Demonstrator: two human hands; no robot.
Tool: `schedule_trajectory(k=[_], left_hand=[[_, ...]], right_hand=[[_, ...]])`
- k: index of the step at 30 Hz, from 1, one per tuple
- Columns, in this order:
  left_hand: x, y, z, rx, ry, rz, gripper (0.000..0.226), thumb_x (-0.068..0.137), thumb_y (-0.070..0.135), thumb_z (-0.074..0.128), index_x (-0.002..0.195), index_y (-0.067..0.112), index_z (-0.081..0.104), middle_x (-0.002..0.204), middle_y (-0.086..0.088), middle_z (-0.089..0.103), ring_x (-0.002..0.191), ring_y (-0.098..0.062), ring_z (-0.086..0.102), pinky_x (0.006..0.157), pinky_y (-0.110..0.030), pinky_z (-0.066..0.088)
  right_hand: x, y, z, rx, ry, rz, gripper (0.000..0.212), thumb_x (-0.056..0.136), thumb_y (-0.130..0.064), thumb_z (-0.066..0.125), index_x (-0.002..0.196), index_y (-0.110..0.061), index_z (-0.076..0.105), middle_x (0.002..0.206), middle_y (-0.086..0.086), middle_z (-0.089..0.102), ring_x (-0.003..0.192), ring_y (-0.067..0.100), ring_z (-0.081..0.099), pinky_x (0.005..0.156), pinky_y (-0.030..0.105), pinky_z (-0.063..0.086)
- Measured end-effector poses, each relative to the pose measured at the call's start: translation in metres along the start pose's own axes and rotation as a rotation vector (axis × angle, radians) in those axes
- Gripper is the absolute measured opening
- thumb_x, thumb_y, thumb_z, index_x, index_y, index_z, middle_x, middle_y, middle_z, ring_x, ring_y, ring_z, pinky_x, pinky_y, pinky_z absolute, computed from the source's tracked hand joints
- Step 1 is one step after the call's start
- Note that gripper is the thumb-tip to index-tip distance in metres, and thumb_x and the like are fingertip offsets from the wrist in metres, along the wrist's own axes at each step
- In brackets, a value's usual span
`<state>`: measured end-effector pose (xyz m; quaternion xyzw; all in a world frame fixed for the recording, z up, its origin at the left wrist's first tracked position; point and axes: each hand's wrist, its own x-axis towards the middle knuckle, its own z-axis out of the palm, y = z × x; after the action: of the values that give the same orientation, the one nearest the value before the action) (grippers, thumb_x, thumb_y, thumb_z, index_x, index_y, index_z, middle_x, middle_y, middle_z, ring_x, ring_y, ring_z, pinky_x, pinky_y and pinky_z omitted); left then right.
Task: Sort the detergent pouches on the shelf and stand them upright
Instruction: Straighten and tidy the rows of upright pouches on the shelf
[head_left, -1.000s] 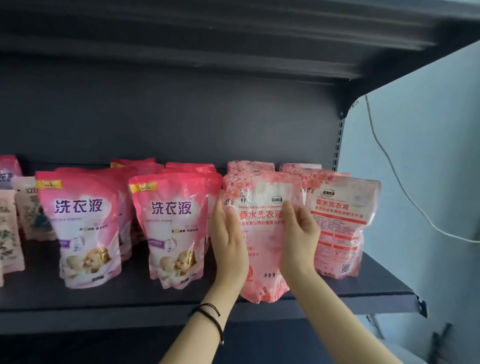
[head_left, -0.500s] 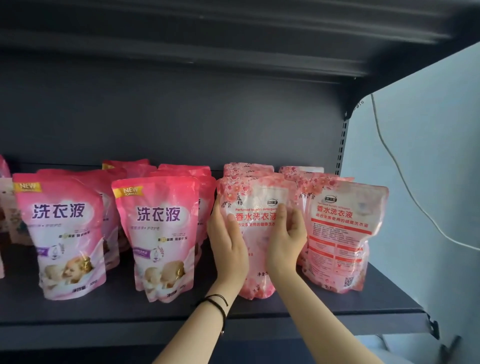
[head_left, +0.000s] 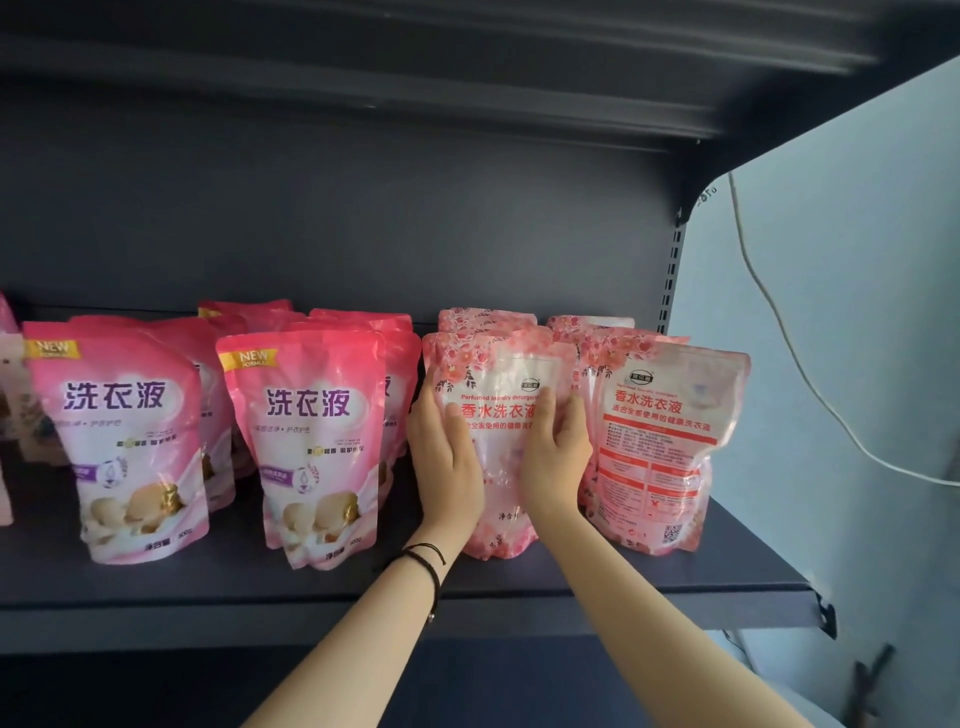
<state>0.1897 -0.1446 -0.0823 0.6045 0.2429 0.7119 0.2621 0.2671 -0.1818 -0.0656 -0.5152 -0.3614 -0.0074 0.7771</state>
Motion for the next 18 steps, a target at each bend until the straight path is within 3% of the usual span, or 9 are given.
schedule_trajectory(k=[2, 6, 10, 13, 15, 18], left_hand=[[0.000, 0.002, -0.001, 0.006, -0.004, -0.004, 0.047, 0.100, 0.035, 0.028, 0.146, 0.025, 0.030, 0.136, 0.034, 0.030, 0.129, 0.020, 0.025, 0.108, -0.009, 0.021], [-0.001, 0.008, -0.006, 0.029, -0.020, -0.032, 0.051, 0.100, 0.037, 0.028, 0.149, 0.024, 0.025, 0.147, 0.011, 0.033, 0.137, 0.003, 0.027, 0.114, -0.029, 0.026], [-0.006, 0.020, -0.017, 0.136, -0.060, 0.109, 0.059, 0.097, 0.038, 0.037, 0.150, 0.030, 0.015, 0.140, 0.017, 0.020, 0.136, -0.002, 0.019, 0.111, -0.033, 0.025], [-0.005, 0.029, -0.027, 0.306, -0.179, 0.312, 0.056, 0.092, 0.026, 0.047, 0.145, 0.026, 0.030, 0.139, -0.001, 0.030, 0.131, -0.019, 0.029, 0.108, -0.045, 0.032], [0.003, 0.035, -0.030, 0.464, -0.222, 0.439, 0.050, 0.088, 0.024, 0.052, 0.137, 0.024, 0.042, 0.134, -0.004, 0.038, 0.127, -0.024, 0.034, 0.105, -0.047, 0.032], [0.023, 0.051, -0.030, 0.582, -0.310, 0.568, 0.040, 0.088, 0.028, 0.051, 0.127, 0.021, 0.056, 0.126, -0.005, 0.052, 0.118, -0.025, 0.041, 0.099, -0.044, 0.032]], right_hand=[[-0.001, -0.002, -0.001, -0.018, -0.003, 0.001, 0.029, 0.098, -0.036, 0.047, 0.073, -0.021, 0.045, 0.056, -0.010, 0.048, 0.044, -0.005, 0.043, 0.044, 0.012, 0.037], [-0.003, -0.009, -0.004, -0.036, -0.028, 0.023, 0.027, 0.099, -0.034, 0.046, 0.077, -0.018, 0.046, 0.061, -0.008, 0.049, 0.046, -0.005, 0.045, 0.047, 0.014, 0.038], [-0.013, -0.012, -0.018, -0.081, -0.132, 0.026, 0.006, 0.097, -0.035, 0.049, 0.096, -0.040, 0.045, 0.088, -0.005, 0.063, 0.074, 0.005, 0.061, 0.065, 0.026, 0.051], [-0.022, -0.015, -0.031, -0.101, -0.180, -0.020, 0.029, 0.095, -0.027, 0.056, 0.105, -0.050, 0.041, 0.099, -0.006, 0.064, 0.088, 0.010, 0.063, 0.074, 0.027, 0.055], [-0.021, -0.019, -0.037, -0.176, -0.222, -0.027, 0.034, 0.094, -0.026, 0.058, 0.108, -0.051, 0.039, 0.095, -0.001, 0.064, 0.085, 0.015, 0.064, 0.072, 0.029, 0.055], [-0.006, -0.031, -0.048, -0.381, -0.313, -0.024, 0.034, 0.091, -0.024, 0.063, 0.120, -0.030, 0.046, 0.088, 0.002, 0.063, 0.080, 0.018, 0.063, 0.071, 0.033, 0.055]])
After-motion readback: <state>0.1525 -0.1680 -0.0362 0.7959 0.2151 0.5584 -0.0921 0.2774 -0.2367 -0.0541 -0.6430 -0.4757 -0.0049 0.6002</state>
